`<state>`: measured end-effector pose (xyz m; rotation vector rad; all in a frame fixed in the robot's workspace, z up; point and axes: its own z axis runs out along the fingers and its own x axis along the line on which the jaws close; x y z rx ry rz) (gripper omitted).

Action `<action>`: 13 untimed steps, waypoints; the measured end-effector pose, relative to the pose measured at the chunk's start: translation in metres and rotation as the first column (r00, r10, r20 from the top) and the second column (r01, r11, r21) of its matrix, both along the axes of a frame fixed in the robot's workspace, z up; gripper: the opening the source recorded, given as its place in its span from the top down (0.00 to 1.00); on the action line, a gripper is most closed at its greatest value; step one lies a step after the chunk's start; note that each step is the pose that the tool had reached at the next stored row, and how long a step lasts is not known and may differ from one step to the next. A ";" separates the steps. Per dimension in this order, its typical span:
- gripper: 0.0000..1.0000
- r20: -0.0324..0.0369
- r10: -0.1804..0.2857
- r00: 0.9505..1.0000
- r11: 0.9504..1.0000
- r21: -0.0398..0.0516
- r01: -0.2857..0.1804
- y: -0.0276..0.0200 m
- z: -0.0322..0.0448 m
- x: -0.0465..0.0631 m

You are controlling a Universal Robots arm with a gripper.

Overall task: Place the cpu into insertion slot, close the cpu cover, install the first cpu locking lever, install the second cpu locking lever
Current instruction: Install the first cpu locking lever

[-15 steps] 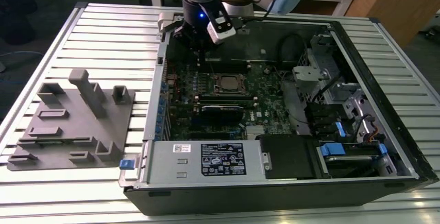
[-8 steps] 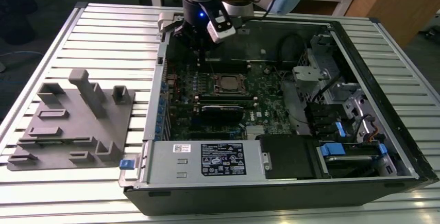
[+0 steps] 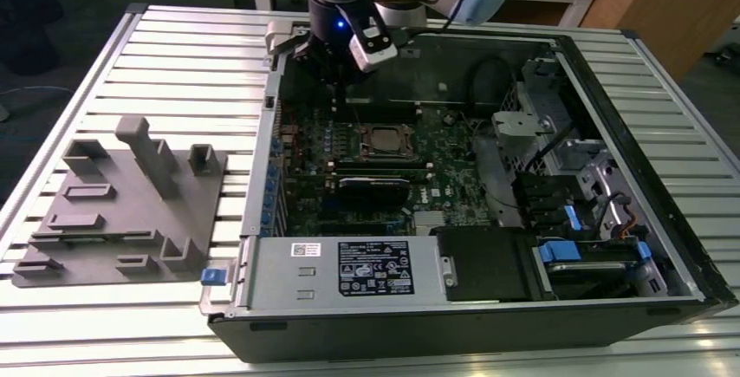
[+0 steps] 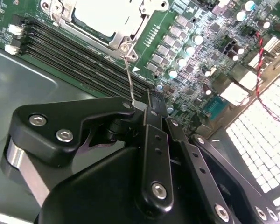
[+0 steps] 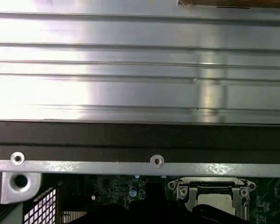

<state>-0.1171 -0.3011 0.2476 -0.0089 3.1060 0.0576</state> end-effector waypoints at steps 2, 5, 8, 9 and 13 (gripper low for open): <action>0.89 0.000 0.000 1.000 1.000 0.000 0.000 0.0001 -0.0001 0.003; 0.89 0.000 0.000 1.000 1.000 0.000 0.000 0.0001 -0.0001 0.007; 0.89 0.000 0.000 1.000 1.000 0.000 0.000 0.0001 -0.0001 0.013; 0.89 0.000 0.000 1.000 1.000 0.000 0.000 0.0001 -0.0001 0.015; 0.89 0.000 0.000 1.000 1.000 0.000 0.000 0.0001 -0.0001 0.025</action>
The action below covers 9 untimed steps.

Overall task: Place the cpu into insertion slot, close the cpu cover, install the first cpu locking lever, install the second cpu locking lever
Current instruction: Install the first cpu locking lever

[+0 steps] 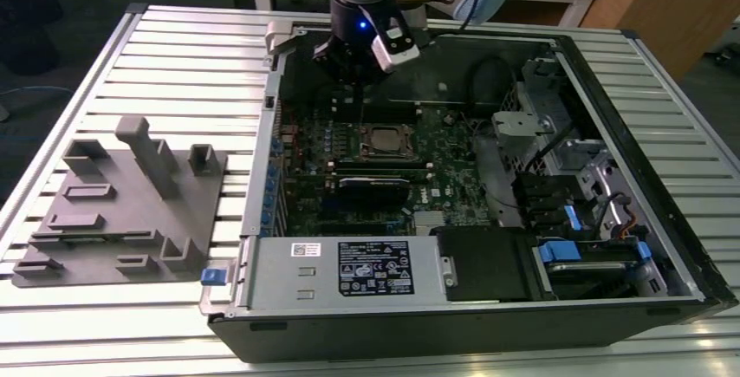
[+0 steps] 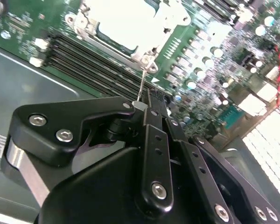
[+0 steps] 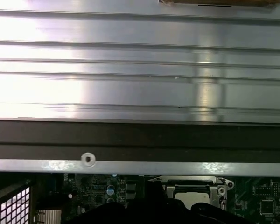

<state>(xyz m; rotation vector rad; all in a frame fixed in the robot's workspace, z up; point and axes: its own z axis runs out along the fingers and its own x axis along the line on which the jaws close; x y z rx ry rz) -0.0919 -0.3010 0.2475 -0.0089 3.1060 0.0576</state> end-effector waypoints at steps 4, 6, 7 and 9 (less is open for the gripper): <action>0.89 0.000 0.000 1.000 1.000 0.000 0.000 0.0000 0.0000 0.009; 0.89 0.000 0.000 1.000 1.000 0.000 0.000 0.0000 0.0000 0.010; 0.89 0.000 0.000 1.000 1.000 0.000 0.000 0.0000 0.0000 0.010; 0.89 0.000 0.000 1.000 1.000 0.004 0.000 0.0000 0.0000 0.010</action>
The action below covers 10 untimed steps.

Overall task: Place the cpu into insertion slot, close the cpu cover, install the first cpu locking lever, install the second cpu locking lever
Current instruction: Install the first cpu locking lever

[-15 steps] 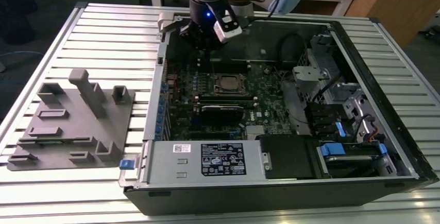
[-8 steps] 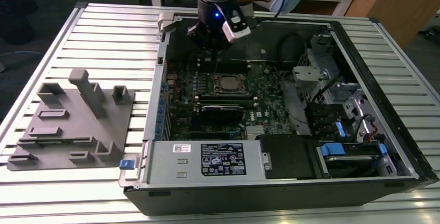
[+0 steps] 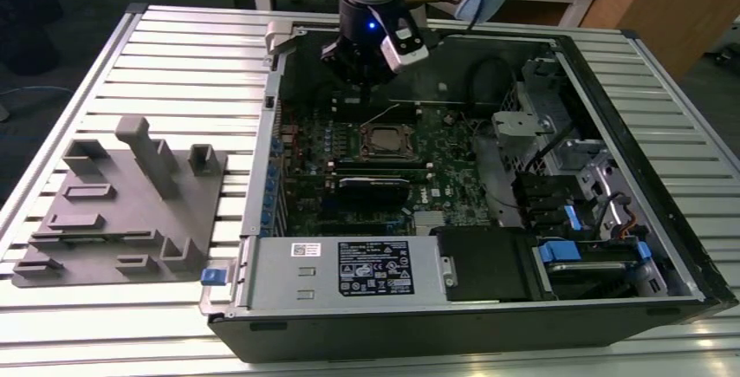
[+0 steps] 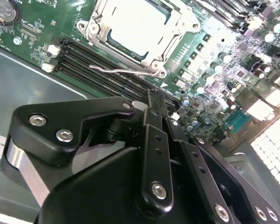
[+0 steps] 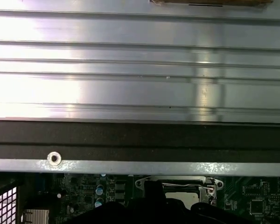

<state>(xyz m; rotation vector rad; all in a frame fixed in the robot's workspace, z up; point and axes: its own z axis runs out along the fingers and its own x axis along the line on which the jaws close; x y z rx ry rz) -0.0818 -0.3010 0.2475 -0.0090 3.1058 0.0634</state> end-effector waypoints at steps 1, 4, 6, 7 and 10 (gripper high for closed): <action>0.89 0.000 0.000 1.000 1.000 0.007 0.000 0.0000 -0.0001 0.000; 0.89 0.002 0.001 1.000 0.999 0.035 -0.001 -0.0004 -0.0003 0.000; 0.89 0.003 0.002 1.000 0.999 0.053 -0.002 -0.0011 -0.0007 0.000; 0.89 0.004 0.002 1.000 0.998 0.060 -0.002 -0.0016 -0.0009 0.000; 0.89 0.005 0.002 1.000 0.998 0.067 -0.002 -0.0038 -0.0025 0.000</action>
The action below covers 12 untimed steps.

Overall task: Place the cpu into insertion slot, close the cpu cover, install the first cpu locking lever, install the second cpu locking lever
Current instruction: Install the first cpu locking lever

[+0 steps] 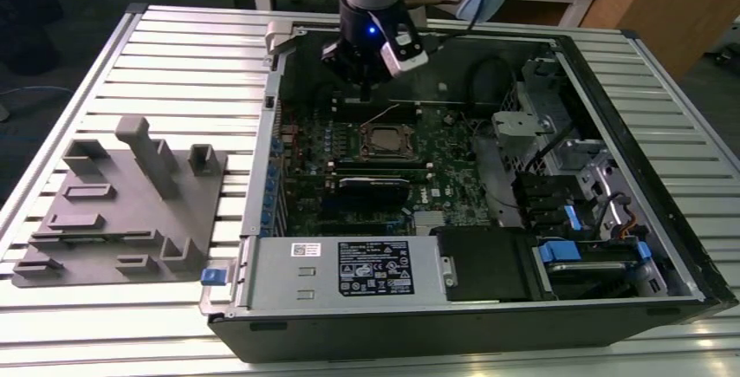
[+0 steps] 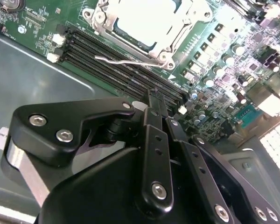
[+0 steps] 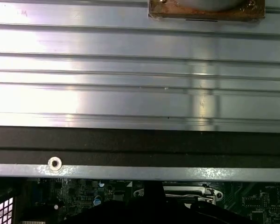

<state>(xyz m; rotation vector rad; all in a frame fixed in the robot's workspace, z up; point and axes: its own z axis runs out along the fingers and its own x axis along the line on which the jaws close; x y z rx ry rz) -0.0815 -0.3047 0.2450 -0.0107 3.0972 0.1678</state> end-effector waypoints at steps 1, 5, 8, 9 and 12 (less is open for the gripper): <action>0.89 0.000 0.000 1.000 1.000 0.001 0.000 -0.0006 -0.0007 0.001; 0.89 0.000 0.000 1.000 1.000 0.005 0.000 -0.0029 -0.0031 0.007; 0.89 0.000 0.000 1.000 1.000 0.010 0.000 -0.0047 -0.0046 0.013; 0.89 0.000 0.000 1.000 1.000 0.011 0.000 -0.0050 -0.0050 0.015; 0.89 0.000 0.000 1.000 1.000 0.016 0.000 -0.0057 -0.0062 0.021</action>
